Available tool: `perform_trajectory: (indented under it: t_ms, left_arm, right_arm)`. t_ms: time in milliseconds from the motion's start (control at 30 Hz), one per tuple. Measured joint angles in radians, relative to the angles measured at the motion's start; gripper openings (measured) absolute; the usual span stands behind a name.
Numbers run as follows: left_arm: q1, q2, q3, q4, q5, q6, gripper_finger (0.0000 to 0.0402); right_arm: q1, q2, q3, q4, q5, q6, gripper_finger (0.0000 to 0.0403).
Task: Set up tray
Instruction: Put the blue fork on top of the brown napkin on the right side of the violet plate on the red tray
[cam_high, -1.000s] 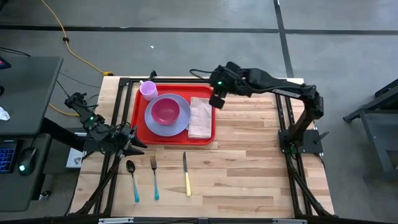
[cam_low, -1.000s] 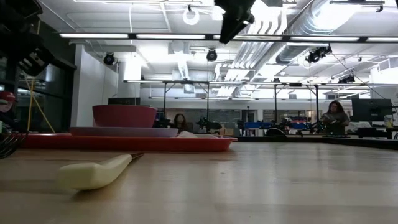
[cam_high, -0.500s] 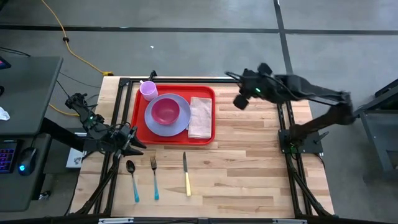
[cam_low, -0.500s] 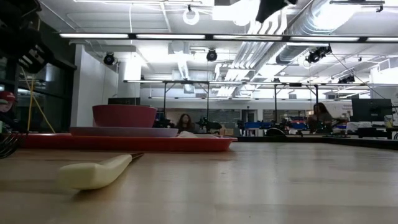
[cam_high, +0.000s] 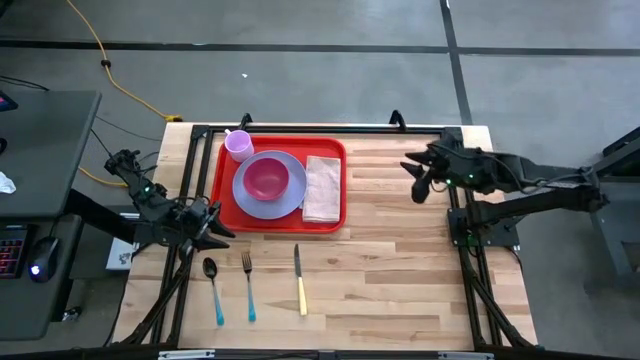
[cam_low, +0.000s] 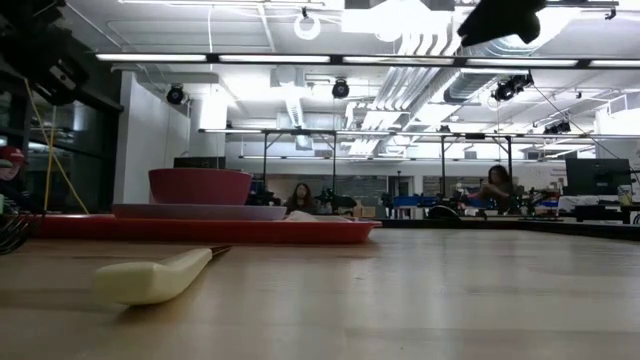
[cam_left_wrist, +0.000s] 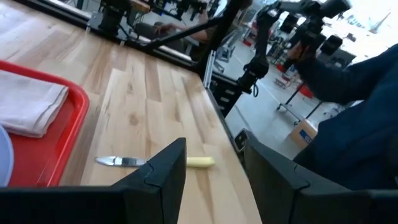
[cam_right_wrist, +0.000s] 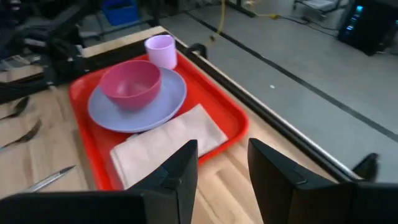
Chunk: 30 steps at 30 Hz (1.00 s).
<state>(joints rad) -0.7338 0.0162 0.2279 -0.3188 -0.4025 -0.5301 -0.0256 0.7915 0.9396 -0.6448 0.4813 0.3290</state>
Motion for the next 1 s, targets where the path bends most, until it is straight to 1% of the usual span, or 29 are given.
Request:
perform_trajectory:
  t_ms: [167,300,367,467,533,733,867,1000]
  left_arm:
    - [0.000,0.000,0.000,0.025,0.000,0.002,0.0193]
    - [0.000,0.000,0.000,0.027,-0.001,-0.002,0.0193]
    - [0.000,0.000,0.000,0.029,-0.001,-0.006,0.0193]
    - [0.000,0.000,0.000,0.030,-0.001,-0.005,0.0193]
    - [0.000,0.000,0.000,0.028,-0.001,-0.005,0.0193]
    - [0.000,0.000,0.000,0.025,-0.001,0.000,0.0193]
    - [0.000,0.000,0.000,0.025,-0.001,0.003,0.0193]
    - [0.000,0.000,0.000,0.034,-0.001,0.021,0.0193]
  right_arm:
    - [0.000,-0.105,-0.152,0.111,-0.006,0.019,0.0119]
    - [0.000,-0.178,-0.254,0.163,-0.002,0.079,0.0118]
    - [0.000,-0.211,-0.290,0.163,-0.001,0.116,0.0118]
    - [0.000,-0.254,-0.333,0.174,0.030,0.170,0.0119]
    - [0.000,-0.280,-0.358,0.195,0.033,0.174,0.0118]
    - [0.000,-0.328,-0.423,0.298,-0.045,0.072,0.0119]
    - [0.000,-0.356,-0.487,0.365,-0.075,0.072,0.0118]
    - [0.000,-0.384,-0.548,0.421,-0.128,0.095,0.0119]
